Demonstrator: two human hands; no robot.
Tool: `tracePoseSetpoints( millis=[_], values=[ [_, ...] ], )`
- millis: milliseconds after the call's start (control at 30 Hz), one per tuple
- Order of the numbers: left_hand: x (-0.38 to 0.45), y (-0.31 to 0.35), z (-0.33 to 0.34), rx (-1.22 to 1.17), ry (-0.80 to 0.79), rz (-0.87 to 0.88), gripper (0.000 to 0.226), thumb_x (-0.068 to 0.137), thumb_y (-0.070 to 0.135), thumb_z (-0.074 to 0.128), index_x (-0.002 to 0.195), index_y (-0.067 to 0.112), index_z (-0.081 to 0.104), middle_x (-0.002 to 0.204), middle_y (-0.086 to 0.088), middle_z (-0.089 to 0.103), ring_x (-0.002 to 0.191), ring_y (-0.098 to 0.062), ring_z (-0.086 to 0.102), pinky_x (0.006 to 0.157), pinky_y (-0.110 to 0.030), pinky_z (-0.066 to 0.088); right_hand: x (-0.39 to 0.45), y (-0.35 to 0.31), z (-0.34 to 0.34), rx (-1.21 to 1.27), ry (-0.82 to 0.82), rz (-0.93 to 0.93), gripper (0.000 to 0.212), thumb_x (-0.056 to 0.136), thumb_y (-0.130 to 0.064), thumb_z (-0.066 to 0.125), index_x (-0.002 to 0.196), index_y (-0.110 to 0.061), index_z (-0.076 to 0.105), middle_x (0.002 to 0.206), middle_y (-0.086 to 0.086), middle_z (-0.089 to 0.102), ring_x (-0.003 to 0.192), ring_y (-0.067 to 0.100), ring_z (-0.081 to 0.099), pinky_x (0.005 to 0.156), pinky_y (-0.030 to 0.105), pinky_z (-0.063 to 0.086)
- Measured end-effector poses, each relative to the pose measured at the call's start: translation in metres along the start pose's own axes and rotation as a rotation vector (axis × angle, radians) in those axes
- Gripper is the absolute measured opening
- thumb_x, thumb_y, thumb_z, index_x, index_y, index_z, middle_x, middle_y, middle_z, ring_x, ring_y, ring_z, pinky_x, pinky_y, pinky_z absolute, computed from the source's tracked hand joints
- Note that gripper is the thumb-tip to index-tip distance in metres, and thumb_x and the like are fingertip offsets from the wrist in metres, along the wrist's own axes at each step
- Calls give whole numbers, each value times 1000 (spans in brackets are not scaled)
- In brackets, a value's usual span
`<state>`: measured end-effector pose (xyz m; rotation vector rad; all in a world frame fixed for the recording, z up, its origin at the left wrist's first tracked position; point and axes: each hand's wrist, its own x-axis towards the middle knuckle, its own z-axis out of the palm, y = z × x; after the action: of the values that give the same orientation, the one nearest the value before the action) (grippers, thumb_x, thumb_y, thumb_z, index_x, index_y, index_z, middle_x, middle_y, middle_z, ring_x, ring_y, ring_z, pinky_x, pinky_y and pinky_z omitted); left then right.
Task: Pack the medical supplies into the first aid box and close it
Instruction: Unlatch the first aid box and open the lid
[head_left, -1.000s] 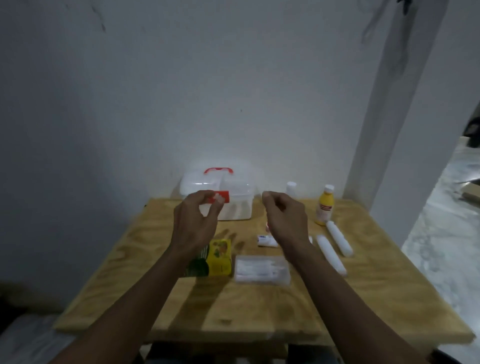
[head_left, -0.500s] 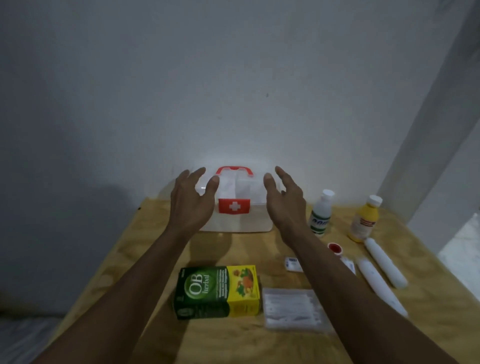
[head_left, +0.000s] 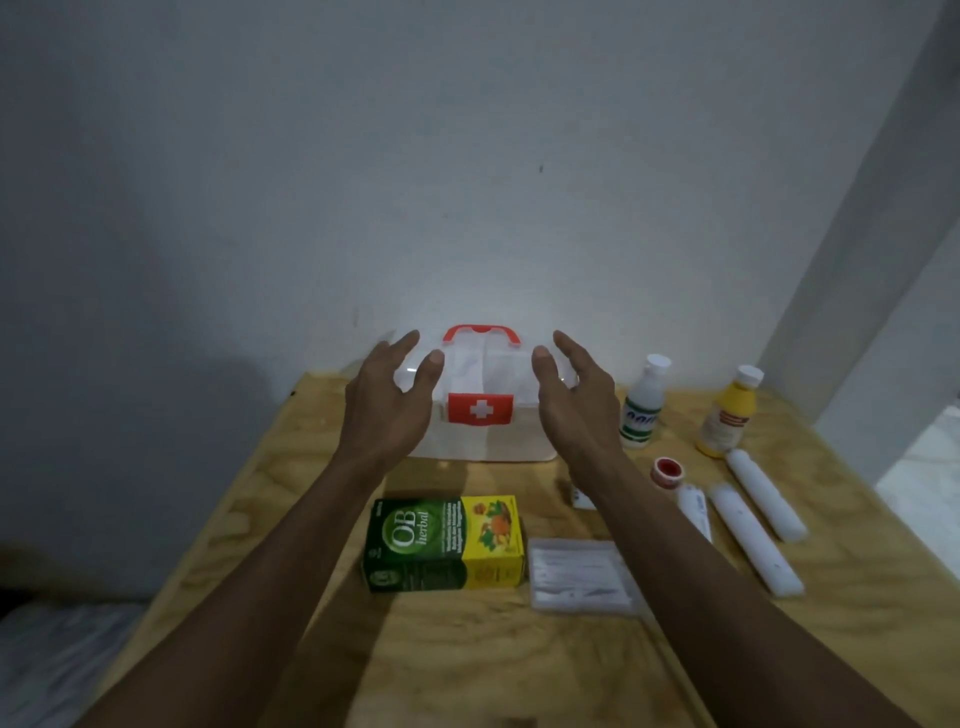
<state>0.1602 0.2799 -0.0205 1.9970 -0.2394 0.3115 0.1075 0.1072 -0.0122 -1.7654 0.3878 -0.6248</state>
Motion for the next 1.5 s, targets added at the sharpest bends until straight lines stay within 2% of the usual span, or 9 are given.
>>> tracePoseSetpoints(
  millis=[233,400,667,800,867,933,1100,1267,1500],
  values=[
    [-15,4,-4,8,11,3,52,93,51,52,141,32,47,155,-2,37,141,-23,34,110,-51,37,-17,-3,-9,-28,-9,4,46,98,-42,52,142,-28,48,151,-5,44,139,16,39,101,23,29],
    [-15,12,-4,105,2,-10,57,92,56,48,144,33,42,158,-3,30,145,-24,27,114,-47,26,-35,-9,-4,-17,148,30,53,93,-43,59,141,-27,44,149,-1,40,136,19,39,111,42,39],
    [4,14,2,185,-11,-34,56,92,59,47,140,32,49,158,-4,31,144,-26,27,114,-48,24,-74,-23,40,132,313,222,44,89,-31,68,123,-30,39,138,2,32,112,13,39,65,9,38],
    [2,11,7,130,14,-44,52,93,55,49,139,31,50,157,-3,32,144,-25,29,115,-44,24,-73,-26,57,262,395,276,47,88,-20,70,122,-27,38,137,6,35,118,25,51,76,22,55],
    [2,12,8,125,25,-46,52,93,53,49,139,31,50,157,-3,32,144,-25,28,114,-44,25,-74,-25,58,280,429,268,47,87,-19,71,122,-25,40,133,6,39,115,24,53,64,7,49],
    [2,11,8,107,31,-42,51,93,53,50,139,30,50,157,-3,32,143,-25,29,114,-43,26,-74,-19,58,307,439,245,45,86,-20,73,119,-23,42,126,6,44,108,22,55,53,3,45],
    [3,9,9,67,46,-27,50,93,50,53,138,28,53,156,-4,34,142,-24,32,112,-40,29,-72,-12,57,277,427,141,31,86,-21,73,105,-25,49,100,2,54,88,16,59,70,22,52],
    [2,8,8,82,38,-28,51,93,53,52,139,30,52,157,-2,33,142,-24,31,112,-43,29,-77,-13,42,111,268,-72,14,88,-25,71,99,-25,62,100,-7,56,84,-3,56,67,5,45],
    [1,9,7,89,12,-27,53,93,56,49,140,33,50,158,-2,30,144,-24,29,113,-42,25,-59,2,6,-124,4,-455,34,79,-22,81,109,-9,72,102,3,68,87,11,65,77,22,56]
  ],
)
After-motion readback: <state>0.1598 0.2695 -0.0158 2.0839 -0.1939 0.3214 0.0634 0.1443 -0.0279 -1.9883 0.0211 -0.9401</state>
